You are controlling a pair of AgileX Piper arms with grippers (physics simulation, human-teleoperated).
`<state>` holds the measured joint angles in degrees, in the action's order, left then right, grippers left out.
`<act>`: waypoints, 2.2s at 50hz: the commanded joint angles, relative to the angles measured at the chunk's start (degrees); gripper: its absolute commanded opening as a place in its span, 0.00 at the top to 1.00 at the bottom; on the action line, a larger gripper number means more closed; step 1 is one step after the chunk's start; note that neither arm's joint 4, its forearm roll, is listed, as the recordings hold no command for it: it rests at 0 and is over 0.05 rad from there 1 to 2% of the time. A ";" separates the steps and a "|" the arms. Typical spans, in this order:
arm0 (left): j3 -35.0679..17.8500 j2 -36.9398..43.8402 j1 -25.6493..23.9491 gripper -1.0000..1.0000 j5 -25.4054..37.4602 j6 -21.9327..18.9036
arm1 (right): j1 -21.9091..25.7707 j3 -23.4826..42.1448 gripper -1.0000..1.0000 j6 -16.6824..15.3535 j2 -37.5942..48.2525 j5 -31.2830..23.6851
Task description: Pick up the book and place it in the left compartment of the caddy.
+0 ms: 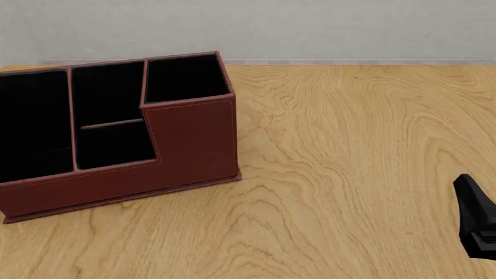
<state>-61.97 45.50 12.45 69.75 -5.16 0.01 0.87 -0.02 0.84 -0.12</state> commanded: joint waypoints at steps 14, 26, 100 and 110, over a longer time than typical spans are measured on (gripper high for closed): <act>-4.89 8.56 1.66 1.00 -2.05 -1.59 | 0.00 -0.23 0.00 0.00 -0.24 0.01; -3.40 12.16 2.35 1.00 -6.10 -1.63 | 0.00 -0.23 0.00 0.00 -0.24 0.01; 0.60 23.44 3.85 1.00 -18.42 -2.52 | 0.00 -0.23 0.00 0.00 -0.24 0.01; 2.50 24.62 4.16 1.00 -20.95 -2.87 | 0.00 -0.23 0.00 0.00 -0.24 0.01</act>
<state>-60.37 69.00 16.34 51.14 -6.96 0.01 0.87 -0.02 0.84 -0.12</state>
